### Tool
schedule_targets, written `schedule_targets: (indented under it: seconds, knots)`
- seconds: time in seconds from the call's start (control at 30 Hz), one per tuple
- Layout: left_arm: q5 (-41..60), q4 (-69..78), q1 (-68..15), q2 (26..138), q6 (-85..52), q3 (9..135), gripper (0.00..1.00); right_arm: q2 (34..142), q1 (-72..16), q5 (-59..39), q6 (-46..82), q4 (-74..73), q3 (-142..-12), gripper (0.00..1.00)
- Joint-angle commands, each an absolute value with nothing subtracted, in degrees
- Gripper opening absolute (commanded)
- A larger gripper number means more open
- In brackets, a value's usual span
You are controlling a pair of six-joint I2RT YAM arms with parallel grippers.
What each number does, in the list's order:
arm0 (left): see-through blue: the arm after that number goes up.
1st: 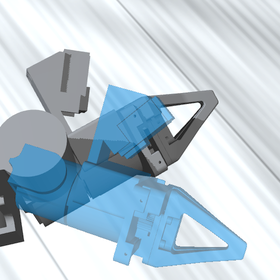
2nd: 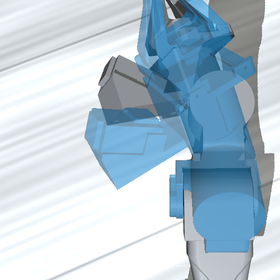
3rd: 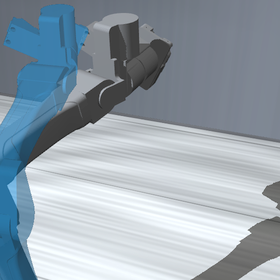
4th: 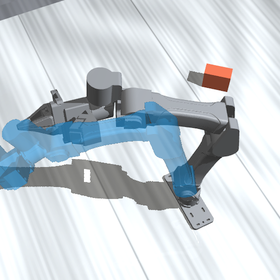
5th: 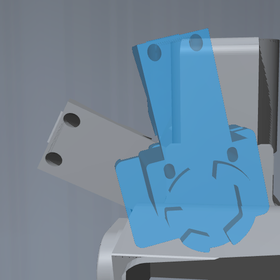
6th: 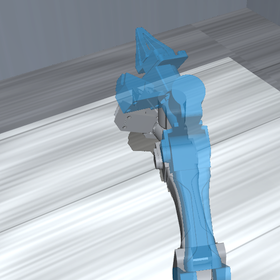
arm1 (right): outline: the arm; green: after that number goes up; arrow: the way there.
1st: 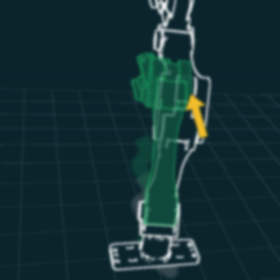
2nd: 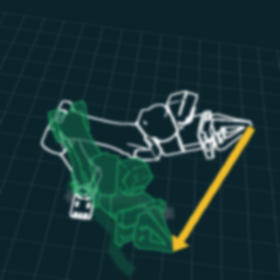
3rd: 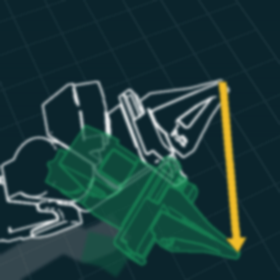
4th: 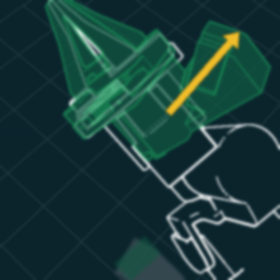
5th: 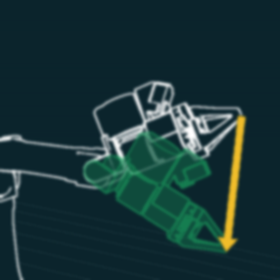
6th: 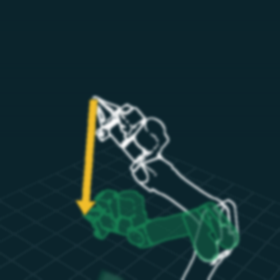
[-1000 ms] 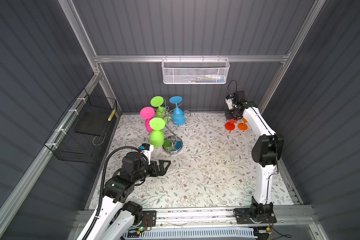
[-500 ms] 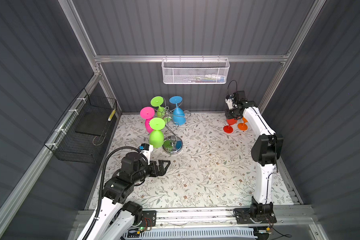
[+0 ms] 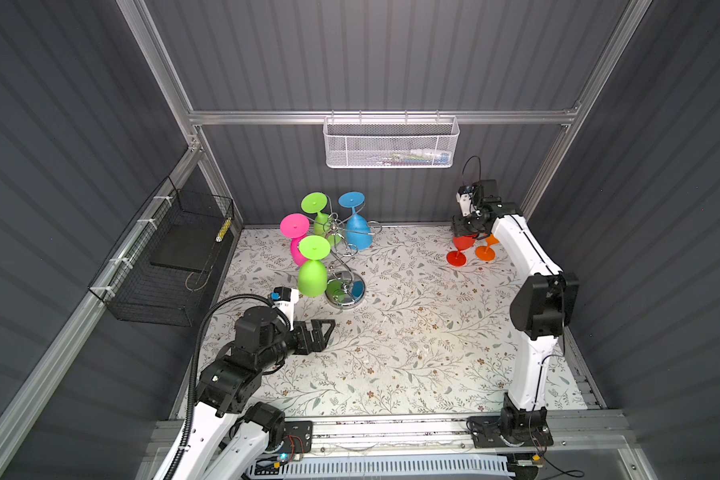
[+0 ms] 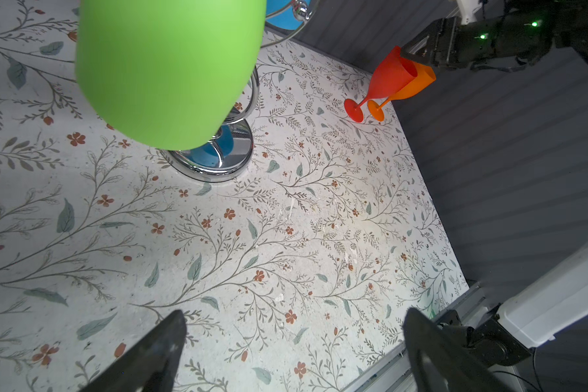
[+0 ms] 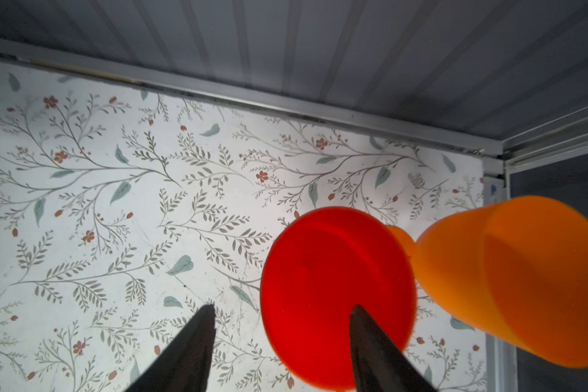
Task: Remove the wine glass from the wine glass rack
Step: 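Set the red glass upright beside the orange glass and open the right gripper, then move the left gripper toward the rack while right gripper withdraws from the glasses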
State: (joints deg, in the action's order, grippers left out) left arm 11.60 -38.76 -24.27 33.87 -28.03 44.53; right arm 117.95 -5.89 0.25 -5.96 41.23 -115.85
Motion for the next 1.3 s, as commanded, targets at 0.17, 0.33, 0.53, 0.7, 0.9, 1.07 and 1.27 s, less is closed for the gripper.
schedule_targets:
  seconds: [0.17,0.33,0.53,0.7,0.9,1.07,1.27]
  knots:
    - [8.61,-42.44,-24.00,34.46,-30.49,47.07,1.00,100.66,-9.79,7.36,2.11,25.17,-96.96,0.71]
    - [7.19,-44.13,-23.99,34.96,-32.04,49.01,1.00,92.17,-13.25,9.03,7.63,17.52,-86.57,0.72]
    - [6.38,-45.18,-23.99,35.25,-35.11,51.74,1.00,84.69,-18.26,9.26,10.99,13.28,-79.84,0.73]
    - [4.87,-46.25,-23.99,36.37,-37.96,55.29,1.00,79.70,-21.57,7.81,12.94,10.60,-74.95,0.73]
    - [1.36,-50.68,-23.99,38.03,-38.04,60.38,1.00,80.04,-22.10,0.45,18.89,9.93,-75.99,0.73]
    - [-2.52,-52.77,-23.99,38.35,-36.82,62.71,1.00,83.39,-23.84,-4.06,23.26,10.26,-80.24,0.71]
    - [-5.49,-55.29,-24.00,43.50,-36.04,69.43,1.00,84.65,-26.62,-5.35,24.99,8.81,-82.22,0.70]
